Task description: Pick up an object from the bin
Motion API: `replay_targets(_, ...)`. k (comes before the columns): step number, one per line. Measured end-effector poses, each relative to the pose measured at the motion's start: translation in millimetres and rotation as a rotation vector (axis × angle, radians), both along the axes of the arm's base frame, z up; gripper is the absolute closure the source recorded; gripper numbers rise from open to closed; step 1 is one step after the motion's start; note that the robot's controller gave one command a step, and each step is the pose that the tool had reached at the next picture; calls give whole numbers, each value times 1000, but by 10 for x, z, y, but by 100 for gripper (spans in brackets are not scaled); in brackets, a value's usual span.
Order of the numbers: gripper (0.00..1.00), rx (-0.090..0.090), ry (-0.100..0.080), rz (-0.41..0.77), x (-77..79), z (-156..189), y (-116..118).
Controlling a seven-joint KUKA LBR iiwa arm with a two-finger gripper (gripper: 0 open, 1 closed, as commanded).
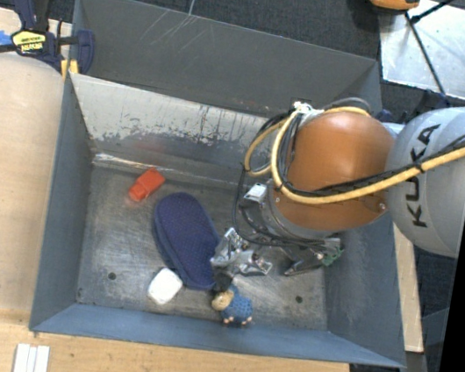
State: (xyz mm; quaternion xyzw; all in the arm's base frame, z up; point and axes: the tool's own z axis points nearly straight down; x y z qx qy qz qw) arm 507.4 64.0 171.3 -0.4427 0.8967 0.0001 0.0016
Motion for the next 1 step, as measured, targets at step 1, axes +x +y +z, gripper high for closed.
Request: replay_targets(1,100,0,0,0,0,0,0)
